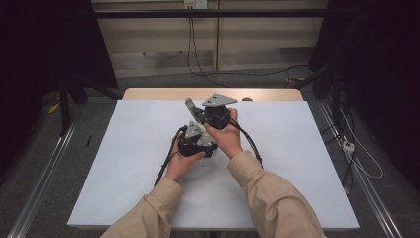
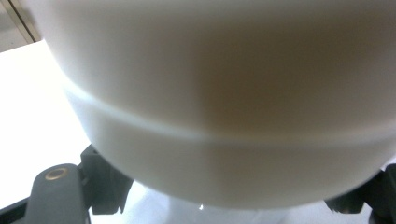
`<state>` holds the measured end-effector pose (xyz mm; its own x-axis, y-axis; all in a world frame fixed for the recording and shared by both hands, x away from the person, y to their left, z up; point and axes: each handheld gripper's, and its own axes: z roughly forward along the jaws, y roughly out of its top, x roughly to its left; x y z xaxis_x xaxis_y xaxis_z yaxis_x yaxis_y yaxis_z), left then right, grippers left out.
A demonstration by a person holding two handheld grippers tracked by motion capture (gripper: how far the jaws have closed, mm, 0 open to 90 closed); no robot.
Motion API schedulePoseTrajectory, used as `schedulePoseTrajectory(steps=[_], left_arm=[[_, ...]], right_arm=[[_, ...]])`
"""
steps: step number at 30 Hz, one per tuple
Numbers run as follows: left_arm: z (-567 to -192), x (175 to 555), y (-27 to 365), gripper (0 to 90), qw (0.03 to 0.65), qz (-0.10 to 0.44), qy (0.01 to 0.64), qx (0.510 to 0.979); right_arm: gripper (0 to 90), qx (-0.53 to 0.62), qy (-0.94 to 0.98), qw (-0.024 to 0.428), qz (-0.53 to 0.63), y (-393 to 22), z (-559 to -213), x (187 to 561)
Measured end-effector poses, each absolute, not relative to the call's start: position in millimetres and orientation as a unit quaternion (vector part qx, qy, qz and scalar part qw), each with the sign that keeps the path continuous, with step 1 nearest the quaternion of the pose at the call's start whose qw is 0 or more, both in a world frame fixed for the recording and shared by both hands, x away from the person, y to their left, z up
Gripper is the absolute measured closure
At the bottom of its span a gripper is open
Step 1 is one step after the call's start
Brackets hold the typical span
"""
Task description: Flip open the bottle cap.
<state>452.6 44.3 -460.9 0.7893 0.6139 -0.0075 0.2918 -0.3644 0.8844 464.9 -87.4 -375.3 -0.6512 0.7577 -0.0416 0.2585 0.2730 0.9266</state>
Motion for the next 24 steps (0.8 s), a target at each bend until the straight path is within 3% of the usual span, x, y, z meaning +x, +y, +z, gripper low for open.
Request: schedulePoseTrajectory(steps=[24], left_arm=[[-460.9,452.4,44.1,18.8,0.489,0.167,0.279,0.809]], right_arm=[[90.0,0.337,0.761,0.239,0.5,-85.4,-381.2,467.4]])
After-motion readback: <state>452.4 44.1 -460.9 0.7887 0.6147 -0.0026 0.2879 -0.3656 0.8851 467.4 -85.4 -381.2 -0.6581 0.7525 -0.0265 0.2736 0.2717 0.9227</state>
